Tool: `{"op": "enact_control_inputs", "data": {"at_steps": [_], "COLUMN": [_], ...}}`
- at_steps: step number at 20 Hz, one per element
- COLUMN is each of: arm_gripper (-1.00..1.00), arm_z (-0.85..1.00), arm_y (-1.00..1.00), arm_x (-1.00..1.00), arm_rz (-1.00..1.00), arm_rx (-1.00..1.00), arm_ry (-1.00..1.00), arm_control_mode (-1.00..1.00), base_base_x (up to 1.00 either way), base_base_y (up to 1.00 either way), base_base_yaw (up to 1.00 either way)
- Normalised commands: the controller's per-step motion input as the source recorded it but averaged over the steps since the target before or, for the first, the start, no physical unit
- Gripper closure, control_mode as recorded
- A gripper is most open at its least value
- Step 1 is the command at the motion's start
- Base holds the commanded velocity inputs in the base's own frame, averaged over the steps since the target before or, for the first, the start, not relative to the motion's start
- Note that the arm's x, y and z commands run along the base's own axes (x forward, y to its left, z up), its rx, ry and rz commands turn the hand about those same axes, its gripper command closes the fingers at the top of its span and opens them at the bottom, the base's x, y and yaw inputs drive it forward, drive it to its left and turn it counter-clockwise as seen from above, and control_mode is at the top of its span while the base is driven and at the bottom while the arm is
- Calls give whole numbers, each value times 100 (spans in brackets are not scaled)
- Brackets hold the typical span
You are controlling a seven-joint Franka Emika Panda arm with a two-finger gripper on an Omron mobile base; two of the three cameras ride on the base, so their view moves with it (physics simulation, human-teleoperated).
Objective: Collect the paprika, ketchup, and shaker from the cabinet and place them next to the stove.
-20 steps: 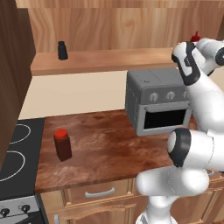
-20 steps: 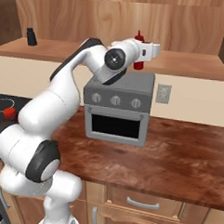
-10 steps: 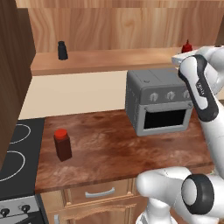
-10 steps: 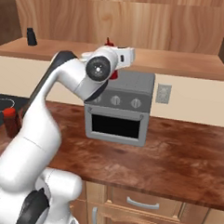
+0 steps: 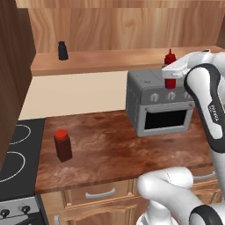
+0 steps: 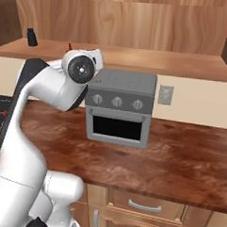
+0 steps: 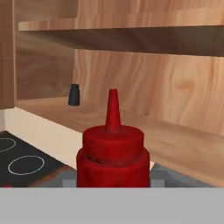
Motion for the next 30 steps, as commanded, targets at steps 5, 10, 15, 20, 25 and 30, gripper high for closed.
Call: {"op": "enact_control_inputs", "data": {"at_steps": [5, 10, 15, 20, 25, 30], "arm_gripper": [100, 100, 100, 100, 100, 100], "arm_z": [-58, -68, -54, -53, -42, -25], "arm_y": [100, 95, 74, 63, 46, 28], "arm_x": [-59, -45, 8, 38, 44, 47], "arm_rz": [28, 25, 20, 17, 16, 12], "arm_rx": [0, 1, 2, 1, 1, 1], "arm_ry": [0, 0, 3, 3, 0, 1], "arm_control_mode": [-100, -100, -100, -100, -100, -100], "base_base_x": [0, 0, 0, 0, 0, 0], "base_base_y": [0, 0, 0, 0, 0, 0], "base_base_yaw": [0, 0, 0, 0, 0, 0]}}
